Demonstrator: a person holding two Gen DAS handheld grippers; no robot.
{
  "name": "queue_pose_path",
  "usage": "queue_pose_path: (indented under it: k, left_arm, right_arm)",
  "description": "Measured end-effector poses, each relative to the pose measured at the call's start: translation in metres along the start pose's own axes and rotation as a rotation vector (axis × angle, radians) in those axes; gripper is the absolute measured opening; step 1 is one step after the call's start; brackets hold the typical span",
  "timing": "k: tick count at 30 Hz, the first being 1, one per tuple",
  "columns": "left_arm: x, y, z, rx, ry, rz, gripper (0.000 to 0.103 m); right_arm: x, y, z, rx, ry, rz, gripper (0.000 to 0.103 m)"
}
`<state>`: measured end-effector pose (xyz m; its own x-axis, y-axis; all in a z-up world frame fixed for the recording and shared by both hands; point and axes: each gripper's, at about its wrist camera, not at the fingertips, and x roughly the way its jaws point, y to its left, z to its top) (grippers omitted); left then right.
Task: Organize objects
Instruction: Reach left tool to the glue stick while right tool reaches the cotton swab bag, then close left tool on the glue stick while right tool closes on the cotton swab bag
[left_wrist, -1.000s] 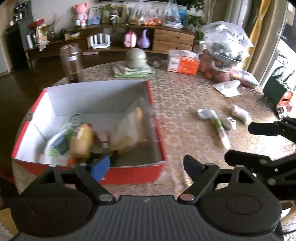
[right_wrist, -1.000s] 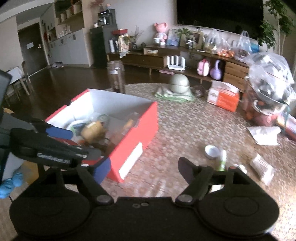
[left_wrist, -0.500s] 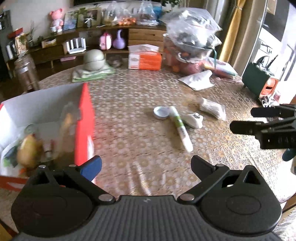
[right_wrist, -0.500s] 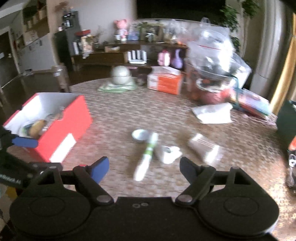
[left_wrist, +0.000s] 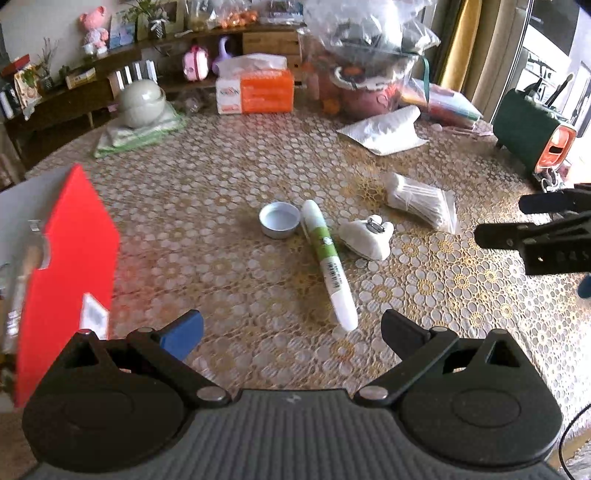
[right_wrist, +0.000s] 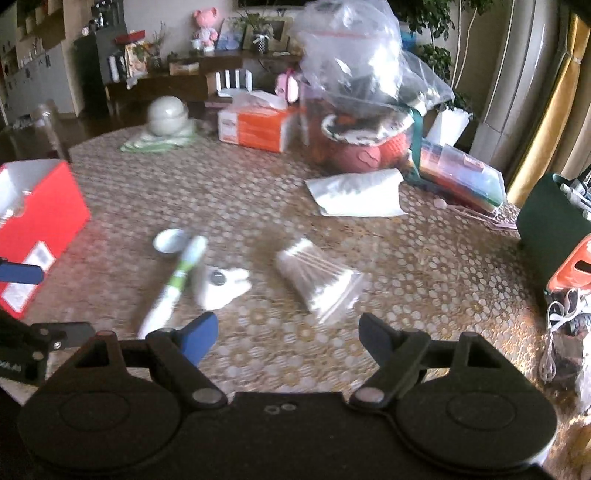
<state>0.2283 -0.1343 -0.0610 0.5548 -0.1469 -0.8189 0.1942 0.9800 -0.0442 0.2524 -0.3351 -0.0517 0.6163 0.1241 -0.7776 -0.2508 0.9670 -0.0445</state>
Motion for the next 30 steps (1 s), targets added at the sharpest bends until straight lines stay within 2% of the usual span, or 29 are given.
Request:
queue_pose_path:
  k: [15,27,29,30]
  left_arm:
    - [0.067,-0.008,0.025,-0.021,0.045,0.003,0.103]
    - [0.084,-0.011,0.028,-0.005,0.016,0.013,0.102]
    - [0.085,-0.013,0.029,-0.007,0.017,0.002,0.099]
    - [0.085,-0.013,0.029,-0.008,0.020,-0.005,0.092]
  right_arm:
    - [0.085,-0.028,0.024,-0.038,0.084,0.015,0.083]
    - [0.124,-0.028,0.035,-0.049,0.091,0.027,0.083]
    - [0.125,-0.030,0.036,-0.035,0.088,0.038,0.082]
    - [0.126,-0.031,0.036,-0.031,0.087,0.043,0.082]
